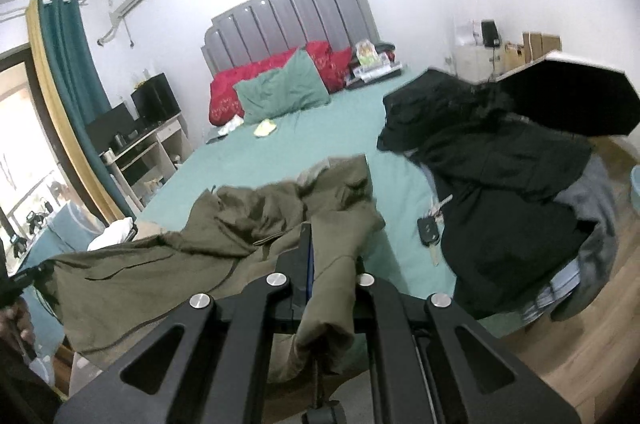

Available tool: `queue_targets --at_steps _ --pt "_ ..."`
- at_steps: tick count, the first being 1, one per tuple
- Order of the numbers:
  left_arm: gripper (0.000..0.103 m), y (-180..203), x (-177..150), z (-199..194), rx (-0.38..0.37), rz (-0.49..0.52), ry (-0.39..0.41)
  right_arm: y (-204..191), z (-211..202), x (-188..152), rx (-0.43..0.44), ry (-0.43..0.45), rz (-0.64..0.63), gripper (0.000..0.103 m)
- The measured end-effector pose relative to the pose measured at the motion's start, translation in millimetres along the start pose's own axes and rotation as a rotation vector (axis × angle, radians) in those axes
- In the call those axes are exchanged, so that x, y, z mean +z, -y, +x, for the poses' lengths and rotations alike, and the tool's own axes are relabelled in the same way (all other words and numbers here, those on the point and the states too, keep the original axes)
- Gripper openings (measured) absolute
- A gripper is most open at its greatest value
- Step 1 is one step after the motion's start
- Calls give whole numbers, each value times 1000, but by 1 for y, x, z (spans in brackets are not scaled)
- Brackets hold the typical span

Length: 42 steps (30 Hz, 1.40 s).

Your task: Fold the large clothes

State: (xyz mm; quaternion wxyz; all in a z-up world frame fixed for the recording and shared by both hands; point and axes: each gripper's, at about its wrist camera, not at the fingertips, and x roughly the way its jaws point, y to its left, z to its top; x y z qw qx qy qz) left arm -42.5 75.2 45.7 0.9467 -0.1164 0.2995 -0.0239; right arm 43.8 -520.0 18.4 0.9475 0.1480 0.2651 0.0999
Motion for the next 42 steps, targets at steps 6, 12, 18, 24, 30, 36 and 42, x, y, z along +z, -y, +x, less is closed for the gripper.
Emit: queue_targets --at_steps 6,12,18,24,30,36,42 --pt "8 -3 17 -26 -28 -29 56 -7 -25 18 2 65 -16 5" --pt "8 1 40 -23 -25 -5 110 -7 -27 41 11 116 -28 5" --pt "8 5 66 24 -9 -13 110 6 13 58 34 119 4 5" --pt "8 6 89 77 -2 -10 101 20 66 73 29 104 28 5" --pt "8 1 110 143 -4 -40 79 25 121 92 -8 86 12 5" --pt "8 -7 119 219 -2 -80 15 32 182 99 -53 53 16 5" --pt "8 -5 121 287 27 -63 -41 44 259 93 -97 -10 29 5"
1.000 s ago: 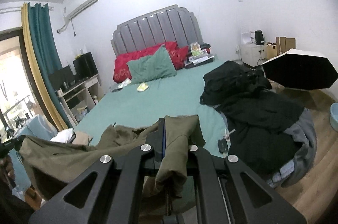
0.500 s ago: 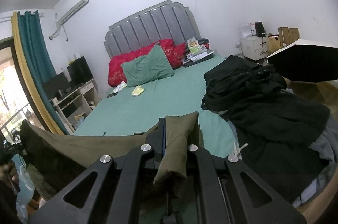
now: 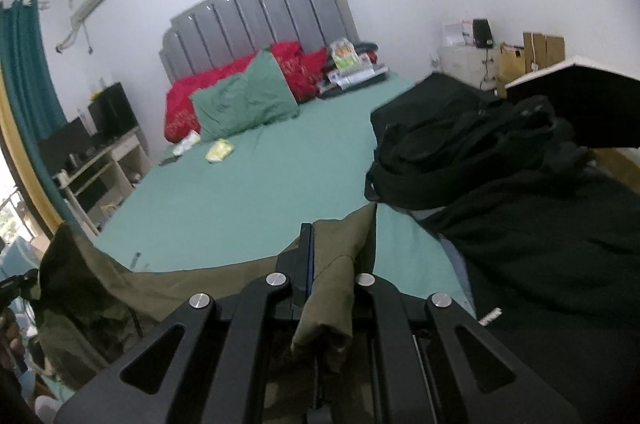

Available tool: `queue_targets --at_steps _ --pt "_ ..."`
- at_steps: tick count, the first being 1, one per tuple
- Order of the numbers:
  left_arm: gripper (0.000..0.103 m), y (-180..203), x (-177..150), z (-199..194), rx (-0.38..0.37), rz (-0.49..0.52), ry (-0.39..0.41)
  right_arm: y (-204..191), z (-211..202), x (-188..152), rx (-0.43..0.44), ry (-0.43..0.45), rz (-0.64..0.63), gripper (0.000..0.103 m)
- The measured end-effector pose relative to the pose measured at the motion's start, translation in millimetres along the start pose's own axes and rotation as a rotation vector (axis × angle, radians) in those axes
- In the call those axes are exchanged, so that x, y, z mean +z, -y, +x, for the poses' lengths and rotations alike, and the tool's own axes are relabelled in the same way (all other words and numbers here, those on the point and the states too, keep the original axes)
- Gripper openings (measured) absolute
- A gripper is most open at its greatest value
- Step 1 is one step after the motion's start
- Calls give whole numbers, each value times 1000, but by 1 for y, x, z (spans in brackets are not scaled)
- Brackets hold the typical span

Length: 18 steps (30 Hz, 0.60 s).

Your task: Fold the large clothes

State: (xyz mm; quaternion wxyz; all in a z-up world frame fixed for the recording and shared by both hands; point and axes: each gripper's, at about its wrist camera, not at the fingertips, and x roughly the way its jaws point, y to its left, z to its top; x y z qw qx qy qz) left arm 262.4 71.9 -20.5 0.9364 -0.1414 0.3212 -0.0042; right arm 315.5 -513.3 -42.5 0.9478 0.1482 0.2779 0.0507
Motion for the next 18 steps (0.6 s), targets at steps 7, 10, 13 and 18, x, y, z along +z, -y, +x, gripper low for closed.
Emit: queue_targets --at_steps 7,10,13,18 --pt "9 -7 -3 81 62 -20 -109 15 78 -19 -59 -121 36 6" --pt "15 -17 -11 116 83 -44 -184 19 102 -29 -78 -173 31 8" --pt "45 -28 -21 126 93 -88 -205 19 120 -38 -89 -265 -11 10" --pt "58 -35 -30 102 84 -154 -180 16 102 -29 -109 -205 -70 54"
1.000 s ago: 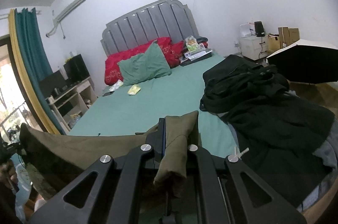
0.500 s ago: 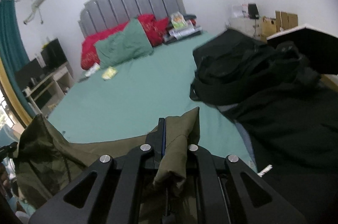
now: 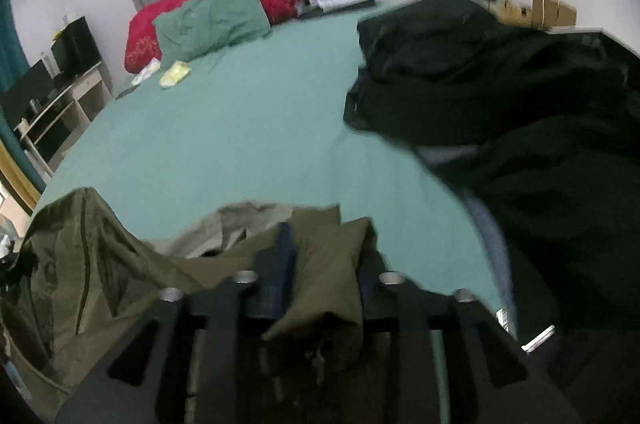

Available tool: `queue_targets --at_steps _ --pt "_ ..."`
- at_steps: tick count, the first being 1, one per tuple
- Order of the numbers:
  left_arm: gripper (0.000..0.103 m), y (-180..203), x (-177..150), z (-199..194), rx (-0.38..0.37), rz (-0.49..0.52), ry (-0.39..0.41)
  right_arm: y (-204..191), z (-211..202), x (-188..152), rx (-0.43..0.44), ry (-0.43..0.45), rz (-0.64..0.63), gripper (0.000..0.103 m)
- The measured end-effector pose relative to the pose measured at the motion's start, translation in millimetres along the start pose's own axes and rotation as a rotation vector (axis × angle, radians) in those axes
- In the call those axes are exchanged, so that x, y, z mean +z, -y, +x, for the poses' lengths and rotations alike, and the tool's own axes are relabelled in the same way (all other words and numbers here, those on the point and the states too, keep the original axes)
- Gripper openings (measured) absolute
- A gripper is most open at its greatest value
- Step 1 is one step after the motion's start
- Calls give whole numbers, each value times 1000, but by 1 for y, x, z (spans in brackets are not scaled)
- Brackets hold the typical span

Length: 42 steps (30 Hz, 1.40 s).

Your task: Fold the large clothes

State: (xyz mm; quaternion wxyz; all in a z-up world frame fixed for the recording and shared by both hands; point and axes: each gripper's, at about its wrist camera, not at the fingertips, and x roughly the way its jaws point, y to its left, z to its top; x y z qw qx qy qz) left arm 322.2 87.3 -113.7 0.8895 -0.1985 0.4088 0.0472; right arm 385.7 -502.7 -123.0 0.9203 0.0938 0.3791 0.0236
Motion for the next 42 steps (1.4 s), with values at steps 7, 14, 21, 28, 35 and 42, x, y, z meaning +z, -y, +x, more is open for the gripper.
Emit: queue_targets --at_steps 7,14,21,28,35,42 --pt "62 2 -8 -57 5 1 88 7 -55 -3 144 137 13 94" --pt "62 64 -42 -33 -153 164 -152 -13 -43 -43 252 -43 37 94" --pt "31 74 -63 -2 -136 101 -203 -3 -19 -58 281 -168 119 54" --pt "0 78 -65 -1 -137 144 -145 -9 4 -60 398 -213 179 2" --pt "0 87 -17 -13 -125 183 8 -24 -16 -1 376 -30 90 1" --pt "36 86 13 -10 -96 236 -56 -14 14 36 321 6 92 1"
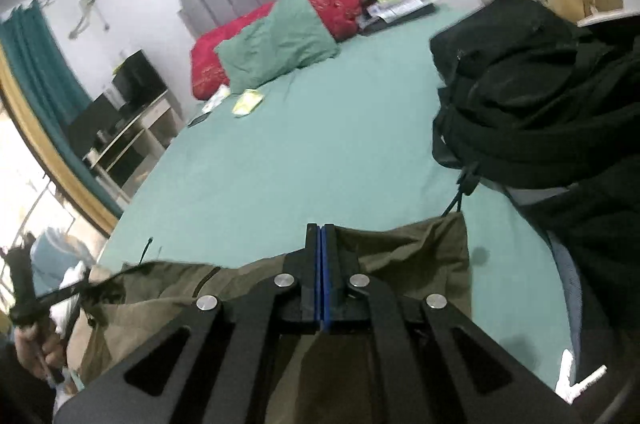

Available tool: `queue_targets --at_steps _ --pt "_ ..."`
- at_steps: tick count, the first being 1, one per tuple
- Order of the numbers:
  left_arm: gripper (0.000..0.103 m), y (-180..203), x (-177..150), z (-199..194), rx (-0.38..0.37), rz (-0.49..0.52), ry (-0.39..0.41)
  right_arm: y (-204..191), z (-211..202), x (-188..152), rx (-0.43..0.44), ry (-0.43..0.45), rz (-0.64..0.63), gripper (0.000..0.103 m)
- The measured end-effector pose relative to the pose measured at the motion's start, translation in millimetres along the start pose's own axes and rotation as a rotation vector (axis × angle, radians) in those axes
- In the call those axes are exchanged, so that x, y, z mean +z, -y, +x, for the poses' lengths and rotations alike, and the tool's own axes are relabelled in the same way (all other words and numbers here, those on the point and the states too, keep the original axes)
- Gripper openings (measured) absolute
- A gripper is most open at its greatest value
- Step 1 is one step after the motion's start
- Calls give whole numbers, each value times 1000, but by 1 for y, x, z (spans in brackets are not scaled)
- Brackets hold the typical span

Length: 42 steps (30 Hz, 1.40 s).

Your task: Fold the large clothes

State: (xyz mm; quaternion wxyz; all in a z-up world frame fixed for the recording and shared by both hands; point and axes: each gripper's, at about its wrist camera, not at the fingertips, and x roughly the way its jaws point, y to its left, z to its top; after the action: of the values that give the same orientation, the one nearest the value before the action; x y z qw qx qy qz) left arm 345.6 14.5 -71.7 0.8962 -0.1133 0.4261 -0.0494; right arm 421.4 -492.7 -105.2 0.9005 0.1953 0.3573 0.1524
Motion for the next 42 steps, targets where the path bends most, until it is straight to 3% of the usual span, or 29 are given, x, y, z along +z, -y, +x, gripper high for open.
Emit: queue_targets --at_steps 2,5,7,8,11,12,13,18,22,23,24,25,26,29,34,38,42 --pt "64 -9 -6 -7 10 20 -7 9 19 2 -37 -5 -6 1" --pt "64 -20 -17 -10 35 74 -39 27 28 5 -143 -7 -13 2" --pt "64 -28 -24 -11 71 122 -56 45 23 6 -124 -13 51 6" --pt "64 -30 -28 -11 81 145 -71 51 18 6 -113 -6 70 15" --pt "64 -30 -35 -17 75 215 -106 62 -1 3 -109 9 63 67" --pt "64 -28 -38 -21 69 248 -108 65 -8 -1 -114 9 50 74" --pt "64 -24 -39 -22 68 272 -110 67 -12 -5 -118 -2 37 74" --pt "65 -6 -48 -3 103 438 -144 73 -3 -22 -60 -151 12 74" --pt "62 1 -46 28 99 459 -210 70 18 -36 17 -251 25 74" --pt "39 2 -45 34 97 458 -205 69 21 -39 28 -264 24 74" --pt "4 3 -45 41 119 463 -210 69 25 -42 36 -267 21 68" --pt "4 5 -44 45 130 459 -217 67 28 -43 33 -267 17 56" --pt "4 6 -42 46 133 450 -204 66 30 -45 19 -276 4 31" --pt "4 16 -27 37 170 438 -108 59 27 -39 -21 -236 -51 9" --pt "4 29 21 23 160 380 -21 52 4 -19 -82 -114 -88 4" --pt "4 37 62 43 162 380 27 50 3 -16 -176 -73 -128 4" --pt "9 35 75 89 197 344 -49 65 23 -21 -265 -122 -116 4"
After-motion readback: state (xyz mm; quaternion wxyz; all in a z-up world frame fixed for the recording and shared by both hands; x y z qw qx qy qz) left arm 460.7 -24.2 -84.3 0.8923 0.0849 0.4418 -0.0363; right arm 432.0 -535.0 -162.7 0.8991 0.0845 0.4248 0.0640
